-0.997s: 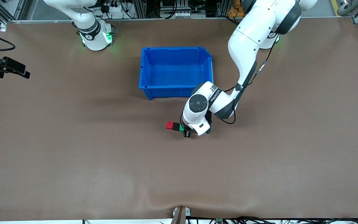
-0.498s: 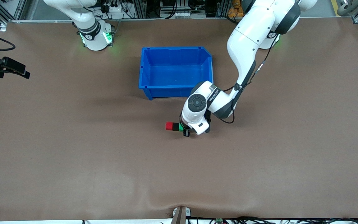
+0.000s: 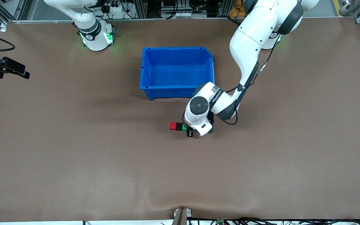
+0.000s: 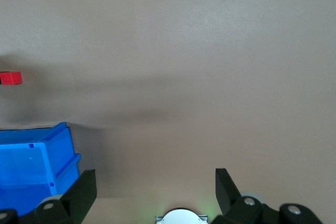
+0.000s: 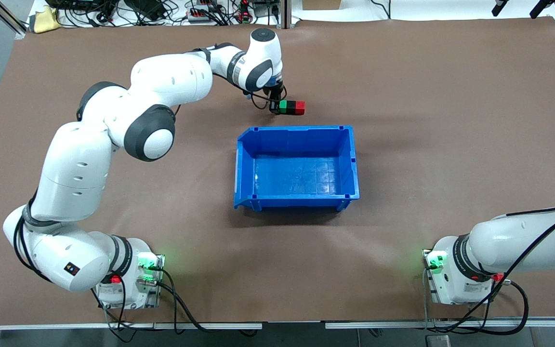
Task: Attach green and red cubes to black cube
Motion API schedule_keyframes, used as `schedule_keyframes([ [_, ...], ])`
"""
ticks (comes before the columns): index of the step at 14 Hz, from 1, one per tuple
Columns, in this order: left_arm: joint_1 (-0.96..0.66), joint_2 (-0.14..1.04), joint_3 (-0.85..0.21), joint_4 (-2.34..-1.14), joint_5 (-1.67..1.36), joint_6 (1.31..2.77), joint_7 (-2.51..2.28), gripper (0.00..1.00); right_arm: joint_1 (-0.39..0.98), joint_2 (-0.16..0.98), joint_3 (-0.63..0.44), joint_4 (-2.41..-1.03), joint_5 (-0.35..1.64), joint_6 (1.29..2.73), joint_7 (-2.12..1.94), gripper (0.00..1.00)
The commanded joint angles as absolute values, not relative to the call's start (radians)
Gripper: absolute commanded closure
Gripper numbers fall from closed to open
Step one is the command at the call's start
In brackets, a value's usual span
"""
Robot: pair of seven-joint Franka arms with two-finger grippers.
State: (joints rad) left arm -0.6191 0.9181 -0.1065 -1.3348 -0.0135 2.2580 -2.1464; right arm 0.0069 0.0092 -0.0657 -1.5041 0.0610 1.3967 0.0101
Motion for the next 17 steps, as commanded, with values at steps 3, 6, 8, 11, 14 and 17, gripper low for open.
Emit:
schedule_keyframes([
  [3,-0.617,0.876,-0.097,-1.335,-0.015,2.205,-2.154,0.0,0.006,0.008,-0.069,-1.494,0.072,1.387,0.008,0.0],
  [6,-0.571,0.772,-0.097,-1.335,0.002,2.068,-1.993,0.0,0.005,0.008,-0.069,-1.494,0.072,1.387,0.006,0.0],
  [8,-0.522,0.691,-0.1,-1.336,0.002,1.985,-1.871,0.0,0.006,0.008,-0.069,-1.494,0.072,1.387,0.006,0.0],
  [11,-0.433,0.594,-0.1,-1.338,0.0,1.876,-1.667,0.0,0.006,0.009,-0.069,-1.494,0.072,1.388,0.006,0.0],
  [14,-0.359,0.523,-0.1,-1.336,0.0,1.8,-1.487,0.0,0.008,0.009,-0.069,-1.494,0.072,1.388,0.006,0.0],
  [17,-0.281,0.459,-0.1,-1.335,0.002,1.734,-1.344,0.0,0.006,0.011,-0.069,-1.494,0.072,1.388,0.006,0.0],
])
